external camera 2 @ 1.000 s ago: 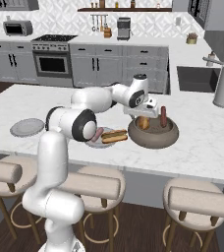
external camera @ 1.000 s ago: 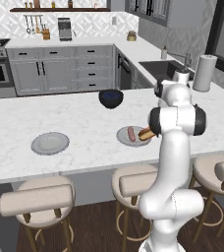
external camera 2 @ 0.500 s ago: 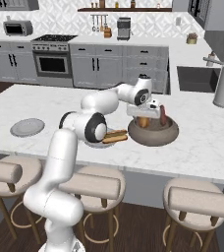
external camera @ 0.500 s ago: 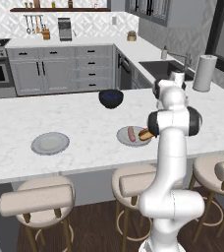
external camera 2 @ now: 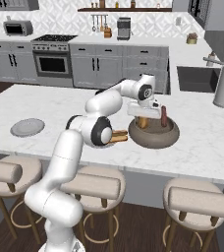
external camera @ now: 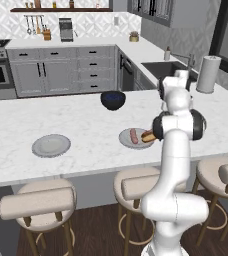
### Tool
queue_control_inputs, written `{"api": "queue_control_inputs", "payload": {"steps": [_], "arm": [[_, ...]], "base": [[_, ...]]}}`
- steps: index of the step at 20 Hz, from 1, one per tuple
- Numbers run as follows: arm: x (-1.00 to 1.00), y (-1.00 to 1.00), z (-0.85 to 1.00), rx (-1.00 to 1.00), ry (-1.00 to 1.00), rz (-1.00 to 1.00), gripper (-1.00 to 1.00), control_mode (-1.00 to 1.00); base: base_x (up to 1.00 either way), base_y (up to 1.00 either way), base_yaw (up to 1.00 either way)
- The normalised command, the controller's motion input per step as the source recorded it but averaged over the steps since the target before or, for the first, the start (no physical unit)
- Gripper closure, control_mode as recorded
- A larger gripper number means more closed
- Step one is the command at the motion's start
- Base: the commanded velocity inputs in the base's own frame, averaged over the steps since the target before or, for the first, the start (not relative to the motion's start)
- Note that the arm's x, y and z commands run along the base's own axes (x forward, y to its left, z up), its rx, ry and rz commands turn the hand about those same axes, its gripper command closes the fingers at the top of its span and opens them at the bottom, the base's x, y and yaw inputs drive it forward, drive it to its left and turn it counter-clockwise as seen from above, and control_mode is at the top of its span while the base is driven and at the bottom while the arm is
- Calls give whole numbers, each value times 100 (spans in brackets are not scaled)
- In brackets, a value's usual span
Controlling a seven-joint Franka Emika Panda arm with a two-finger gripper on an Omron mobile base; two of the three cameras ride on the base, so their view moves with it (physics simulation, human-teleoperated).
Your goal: Place one bun and one sausage from the bowl on each plate.
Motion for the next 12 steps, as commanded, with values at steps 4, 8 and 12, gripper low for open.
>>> {"api": "queue_control_inputs", "payload": {"steps": [4, 8, 12], "arm": [[-67, 43, -4, 0, -6, 3, 100, -100], [-84, 85, 14, -3, -33, 4, 100, -100], [-94, 73, 14, -12, -39, 0, 100, -100]], "base": [[0, 0, 0], [0, 0, 0], [0, 0, 0]]}}
